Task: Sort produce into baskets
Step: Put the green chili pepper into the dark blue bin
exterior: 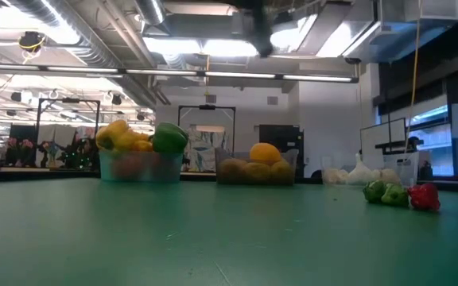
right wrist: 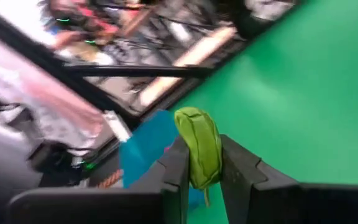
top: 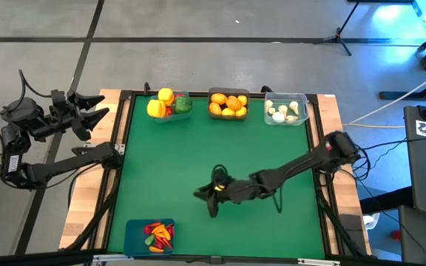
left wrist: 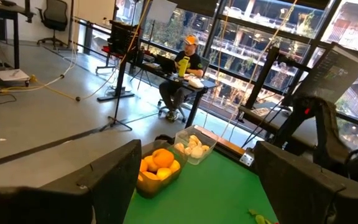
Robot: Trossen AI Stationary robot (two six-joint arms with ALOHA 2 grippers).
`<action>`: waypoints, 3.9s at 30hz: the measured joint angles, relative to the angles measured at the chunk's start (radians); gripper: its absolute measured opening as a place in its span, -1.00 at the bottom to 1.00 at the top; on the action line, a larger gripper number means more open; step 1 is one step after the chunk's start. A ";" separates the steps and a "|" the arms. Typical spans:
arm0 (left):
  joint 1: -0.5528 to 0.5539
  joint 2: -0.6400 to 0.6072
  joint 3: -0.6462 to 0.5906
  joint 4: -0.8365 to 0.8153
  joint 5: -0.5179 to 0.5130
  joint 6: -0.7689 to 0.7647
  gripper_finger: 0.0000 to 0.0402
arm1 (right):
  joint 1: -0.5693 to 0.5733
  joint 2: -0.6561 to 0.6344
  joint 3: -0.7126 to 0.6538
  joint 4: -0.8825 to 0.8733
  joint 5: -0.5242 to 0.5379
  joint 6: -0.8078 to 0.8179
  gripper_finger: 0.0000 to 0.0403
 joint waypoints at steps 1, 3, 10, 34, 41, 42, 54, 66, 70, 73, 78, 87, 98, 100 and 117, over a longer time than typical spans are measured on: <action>0.000 0.000 0.000 0.000 0.000 0.000 0.54 | 0.001 0.027 0.001 0.067 -0.020 -0.031 -0.69; 0.000 0.000 0.000 0.000 0.000 0.000 0.54 | -0.007 0.080 0.038 0.110 -0.059 -0.081 -0.69; 0.000 0.000 0.000 0.000 0.000 0.000 0.54 | -0.019 0.322 0.397 -0.043 -0.183 -0.242 -0.69; 0.000 0.000 0.000 -0.043 0.000 0.010 0.54 | -0.044 0.663 0.880 -0.245 -0.470 -0.482 -0.46; 0.000 0.000 0.000 -0.046 0.000 0.010 0.54 | -0.049 0.662 0.880 -0.290 -0.473 -0.474 -0.21; 0.000 0.000 0.000 -0.046 0.000 0.010 0.54 | -0.052 0.662 0.880 -0.292 -0.474 -0.453 -0.18; 0.000 0.000 0.000 -0.049 0.000 0.002 0.54 | -0.104 0.404 0.882 -0.992 -0.386 -0.527 -0.14; 0.000 0.000 0.000 -0.055 0.000 0.007 0.54 | -0.089 0.090 0.623 -1.517 -0.186 -0.474 -0.13; 0.000 0.000 0.000 -0.068 0.000 0.011 0.54 | -0.088 -0.133 0.350 -1.430 -0.147 -0.311 -0.13; 0.000 0.000 0.000 -0.079 0.000 0.014 0.54 | -0.091 -0.295 0.119 -1.384 -0.120 -0.069 -0.13; 0.000 0.000 0.000 -0.079 0.000 0.019 0.54 | -0.105 -0.412 -0.189 -1.189 -0.249 0.288 -0.13; 0.000 0.000 0.000 -0.079 0.000 0.027 0.54 | -0.105 -0.324 -0.335 -0.901 -0.337 0.445 -0.13; 0.000 0.000 0.000 -0.081 0.000 0.026 0.54 | -0.168 -0.257 -0.336 -0.866 -0.421 0.496 0.20; 0.000 0.000 0.000 -0.082 0.000 0.025 0.54 | -0.176 -0.254 -0.336 -0.872 -0.426 0.496 0.26; 0.000 0.000 0.000 -0.106 0.000 0.007 0.54 | -0.181 -0.157 -0.336 -0.795 -0.361 0.516 0.20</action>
